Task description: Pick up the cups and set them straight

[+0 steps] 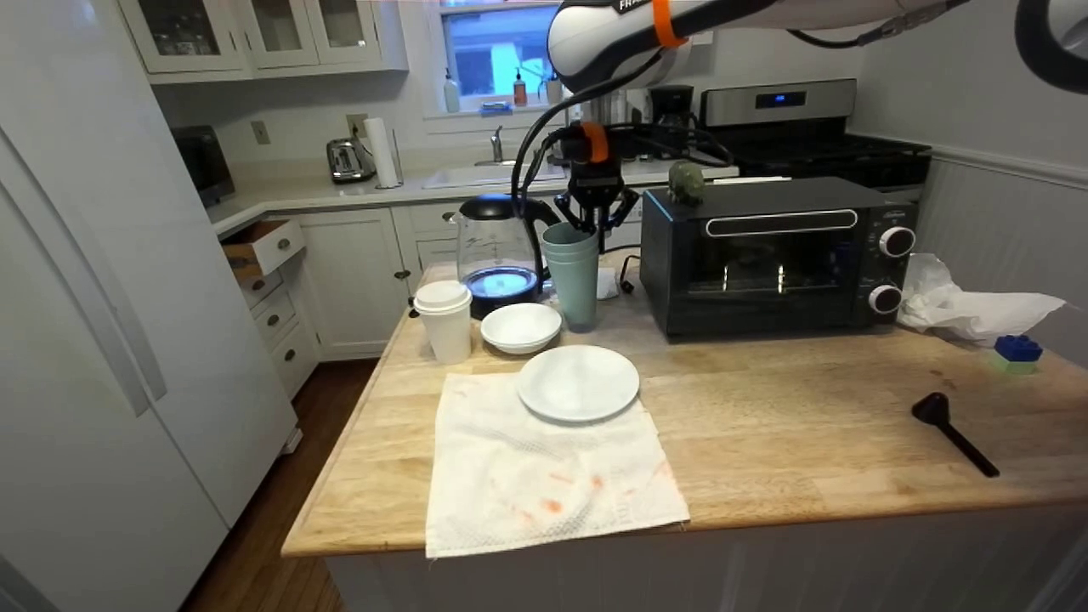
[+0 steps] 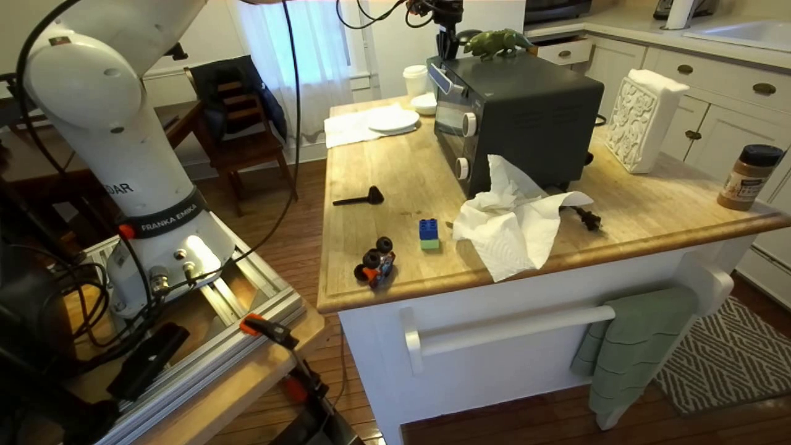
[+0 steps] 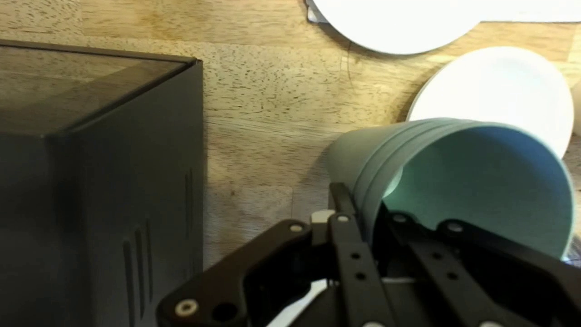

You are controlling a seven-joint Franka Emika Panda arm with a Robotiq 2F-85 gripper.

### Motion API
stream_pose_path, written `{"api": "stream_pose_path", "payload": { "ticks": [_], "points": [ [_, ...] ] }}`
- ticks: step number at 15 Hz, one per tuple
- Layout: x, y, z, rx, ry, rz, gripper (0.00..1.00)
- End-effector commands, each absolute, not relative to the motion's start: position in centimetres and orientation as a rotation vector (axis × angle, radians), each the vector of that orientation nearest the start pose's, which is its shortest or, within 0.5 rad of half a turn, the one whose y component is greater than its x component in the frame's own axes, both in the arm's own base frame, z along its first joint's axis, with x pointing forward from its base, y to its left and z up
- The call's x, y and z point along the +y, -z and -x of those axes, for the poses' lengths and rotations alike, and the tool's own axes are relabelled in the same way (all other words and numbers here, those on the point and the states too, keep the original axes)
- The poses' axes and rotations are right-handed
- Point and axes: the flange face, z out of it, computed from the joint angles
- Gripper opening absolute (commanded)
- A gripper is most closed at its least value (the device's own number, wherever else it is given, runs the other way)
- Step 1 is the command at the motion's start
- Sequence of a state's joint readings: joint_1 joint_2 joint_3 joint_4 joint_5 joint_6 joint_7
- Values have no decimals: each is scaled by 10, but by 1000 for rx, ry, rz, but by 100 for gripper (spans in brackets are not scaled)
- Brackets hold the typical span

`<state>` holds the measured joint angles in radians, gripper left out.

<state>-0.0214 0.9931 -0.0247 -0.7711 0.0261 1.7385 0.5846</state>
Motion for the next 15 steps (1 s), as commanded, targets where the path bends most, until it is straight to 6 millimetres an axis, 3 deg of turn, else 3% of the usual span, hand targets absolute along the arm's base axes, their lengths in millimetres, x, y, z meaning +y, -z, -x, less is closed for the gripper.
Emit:
{"api": "stream_pose_path", "payload": {
  "ticks": [1, 15],
  "points": [
    [-30, -338, -795, 1060, 34, 2965, 2],
    [-39, -321, -803, 1511, 8, 2672, 2]
  ]
}}
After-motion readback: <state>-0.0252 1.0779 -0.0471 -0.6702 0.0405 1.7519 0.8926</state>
